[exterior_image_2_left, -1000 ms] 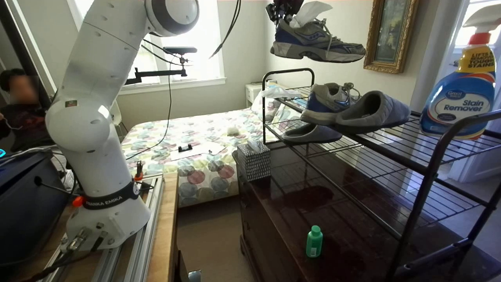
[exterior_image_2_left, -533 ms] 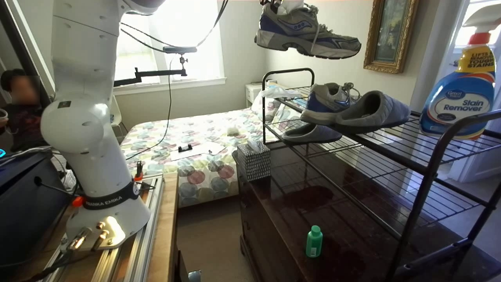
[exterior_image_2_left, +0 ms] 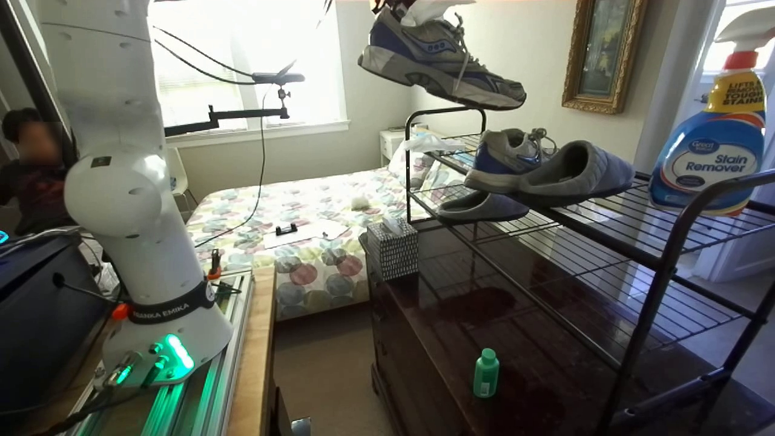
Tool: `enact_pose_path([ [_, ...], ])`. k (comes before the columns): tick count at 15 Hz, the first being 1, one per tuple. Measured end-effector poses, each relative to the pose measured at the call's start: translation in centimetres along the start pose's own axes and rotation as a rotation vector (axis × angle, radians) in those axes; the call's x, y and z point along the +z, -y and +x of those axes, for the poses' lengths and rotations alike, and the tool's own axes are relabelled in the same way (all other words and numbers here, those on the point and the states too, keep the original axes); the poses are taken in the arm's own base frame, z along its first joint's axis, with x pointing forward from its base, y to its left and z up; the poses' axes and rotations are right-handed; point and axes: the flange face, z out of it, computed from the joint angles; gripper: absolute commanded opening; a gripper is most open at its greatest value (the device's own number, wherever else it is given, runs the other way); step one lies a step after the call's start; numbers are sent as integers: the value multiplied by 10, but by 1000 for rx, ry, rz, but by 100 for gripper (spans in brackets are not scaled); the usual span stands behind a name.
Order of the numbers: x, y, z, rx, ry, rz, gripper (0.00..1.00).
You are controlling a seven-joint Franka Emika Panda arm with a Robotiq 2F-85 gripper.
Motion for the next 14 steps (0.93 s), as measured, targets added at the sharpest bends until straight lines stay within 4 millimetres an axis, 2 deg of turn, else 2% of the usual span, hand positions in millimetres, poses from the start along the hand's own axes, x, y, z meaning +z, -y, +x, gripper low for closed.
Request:
enact_pose_path([
  [1, 4, 1, -8, 7, 12, -14, 25],
  [4, 17, 2, -28, 35, 30, -16, 25],
  [6, 20, 3, -33, 37, 29, -18, 25],
  [7, 21, 3, -33, 37, 30, -18, 6],
  [11, 25, 7, -25, 24, 45, -21, 6],
  [14, 41, 25, -10, -32, 102, -28, 6],
])
